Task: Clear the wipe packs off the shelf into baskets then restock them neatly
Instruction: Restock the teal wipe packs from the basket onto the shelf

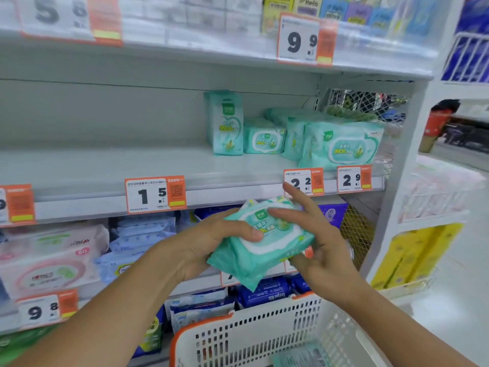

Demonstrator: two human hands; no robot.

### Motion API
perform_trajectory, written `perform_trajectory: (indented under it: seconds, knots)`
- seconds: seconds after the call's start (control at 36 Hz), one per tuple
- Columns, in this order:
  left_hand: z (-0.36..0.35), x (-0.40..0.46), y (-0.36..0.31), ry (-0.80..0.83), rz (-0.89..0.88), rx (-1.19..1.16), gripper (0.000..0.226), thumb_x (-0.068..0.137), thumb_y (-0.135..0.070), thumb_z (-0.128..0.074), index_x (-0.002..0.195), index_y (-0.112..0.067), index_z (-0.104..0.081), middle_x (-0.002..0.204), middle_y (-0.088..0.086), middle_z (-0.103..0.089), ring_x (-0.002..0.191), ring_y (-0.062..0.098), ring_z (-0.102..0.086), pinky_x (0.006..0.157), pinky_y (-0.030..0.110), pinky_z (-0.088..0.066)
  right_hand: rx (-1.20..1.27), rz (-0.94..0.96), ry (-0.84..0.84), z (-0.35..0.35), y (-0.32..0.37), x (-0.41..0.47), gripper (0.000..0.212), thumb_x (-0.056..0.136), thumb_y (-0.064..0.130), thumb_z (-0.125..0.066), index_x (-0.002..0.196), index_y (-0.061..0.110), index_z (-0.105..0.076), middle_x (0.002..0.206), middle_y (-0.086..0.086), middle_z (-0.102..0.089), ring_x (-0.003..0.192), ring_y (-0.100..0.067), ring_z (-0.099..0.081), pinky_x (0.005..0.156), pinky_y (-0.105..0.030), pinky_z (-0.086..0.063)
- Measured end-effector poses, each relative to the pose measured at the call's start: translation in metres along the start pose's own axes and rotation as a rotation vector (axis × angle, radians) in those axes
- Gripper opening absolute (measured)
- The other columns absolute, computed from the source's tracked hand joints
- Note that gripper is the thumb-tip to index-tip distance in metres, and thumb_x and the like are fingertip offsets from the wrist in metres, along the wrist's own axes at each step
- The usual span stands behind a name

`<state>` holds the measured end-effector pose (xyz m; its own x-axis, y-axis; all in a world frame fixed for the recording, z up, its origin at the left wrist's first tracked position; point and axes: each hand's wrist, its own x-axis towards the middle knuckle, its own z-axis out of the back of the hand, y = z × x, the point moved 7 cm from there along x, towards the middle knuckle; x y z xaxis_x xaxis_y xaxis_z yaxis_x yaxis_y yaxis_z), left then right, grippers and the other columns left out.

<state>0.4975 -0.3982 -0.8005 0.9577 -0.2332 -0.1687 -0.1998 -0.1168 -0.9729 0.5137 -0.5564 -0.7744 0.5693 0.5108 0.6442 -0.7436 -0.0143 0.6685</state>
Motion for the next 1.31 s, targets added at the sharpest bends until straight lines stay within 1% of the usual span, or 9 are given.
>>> perform_trajectory:
  seconds: [0.14,0.33,0.5,0.58,0.69,0.86,0.97,1.19,1.31]
  knots:
    - [-0.009,-0.006,-0.036,-0.046,-0.182,0.294,0.081,0.052,0.001,-0.085,0.121,-0.035,-0.065,0.114,0.002,-0.074,0.105,0.025,-0.07,0.088,0.04,-0.056,0.454,-0.387,0.175,-0.002,-0.004,0.009,0.101,0.075,0.018,-0.087,0.15,0.05,-0.028,0.147,0.014,-0.051,0.128,-0.018,-0.058,0.101,-0.039,-0.052]
    - [0.003,0.02,-0.135,-0.375,-0.431,0.619,0.13,0.015,-0.03,-0.093,0.137,-0.034,-0.049,0.118,-0.006,-0.063,0.104,0.006,-0.066,0.09,0.027,-0.055,0.19,-0.176,-0.049,0.049,0.004,0.094,0.082,0.066,0.021,-0.087,0.138,0.025,-0.049,0.128,-0.001,-0.063,0.111,-0.001,-0.065,0.088,-0.02,-0.052]
    - [0.027,0.089,-0.191,-0.463,-0.504,0.697,0.095,0.028,-0.007,-0.096,0.117,-0.014,-0.061,0.109,-0.001,-0.07,0.097,0.017,-0.07,0.082,0.032,-0.06,-0.3,-0.15,0.1,0.084,-0.027,0.195,0.123,0.059,0.027,-0.096,0.157,0.026,-0.021,0.153,0.002,-0.042,0.135,-0.008,-0.047,0.112,-0.031,-0.041]
    - [0.041,0.129,-0.176,-0.462,-0.459,0.698,0.091,0.036,0.004,-0.096,0.119,-0.011,-0.061,0.111,0.001,-0.068,0.096,0.018,-0.067,0.085,0.034,-0.059,-0.733,-0.205,0.289,0.081,-0.053,0.224,0.112,0.06,0.034,-0.095,0.153,0.018,-0.034,0.149,-0.002,-0.046,0.135,-0.017,-0.045,0.101,-0.017,-0.034]
    - [0.045,0.166,-0.139,-0.402,-0.34,0.695,0.1,0.053,0.007,-0.091,0.14,-0.012,-0.045,0.121,0.004,-0.061,0.107,0.019,-0.06,0.096,0.032,-0.052,-1.185,-0.291,0.583,0.054,-0.097,0.234,0.09,0.067,0.055,-0.085,0.139,0.014,-0.05,0.139,-0.016,-0.046,0.134,-0.035,-0.041,0.107,-0.035,-0.04]
    - [0.063,0.177,-0.118,-0.504,-0.13,1.018,0.042,0.08,-0.022,-0.081,0.115,-0.009,-0.061,0.111,0.005,-0.066,0.099,0.022,-0.063,0.086,0.03,-0.052,-1.246,-0.357,0.652,0.048,-0.128,0.249,0.098,0.078,0.046,-0.081,0.152,0.01,-0.029,0.152,-0.011,-0.043,0.135,-0.032,-0.047,0.108,-0.042,-0.043]
    - [0.07,0.18,-0.115,-0.437,-0.033,1.243,0.038,0.101,-0.03,-0.05,0.132,-0.007,-0.052,0.133,0.011,-0.055,0.117,0.028,-0.054,0.096,0.031,-0.045,-1.244,-0.385,0.651,0.047,-0.135,0.259,0.1,0.082,0.04,-0.079,0.157,0.013,-0.02,0.155,-0.01,-0.041,0.137,-0.032,-0.045,0.109,-0.041,-0.041]
    - [0.071,0.163,-0.126,-0.448,-0.079,1.269,0.039,0.099,-0.021,-0.05,0.136,-0.009,-0.053,0.139,0.005,-0.054,0.122,0.024,-0.052,0.098,0.024,-0.041,-1.21,-0.331,0.497,0.049,-0.117,0.255,0.089,0.081,0.025,-0.082,0.153,0.009,-0.032,0.15,-0.015,-0.046,0.134,-0.034,-0.048,0.106,-0.034,-0.039]
    - [0.036,0.086,-0.143,-0.772,-0.75,1.035,0.027,0.087,-0.025,-0.06,0.11,-0.013,-0.067,0.095,-0.003,-0.068,0.086,0.013,-0.065,0.08,0.024,-0.051,-0.967,-0.014,-0.111,0.067,-0.054,0.195,0.057,0.085,0.019,-0.073,0.138,0.008,-0.054,0.138,-0.015,-0.056,0.123,-0.033,-0.055,0.104,-0.037,-0.043]
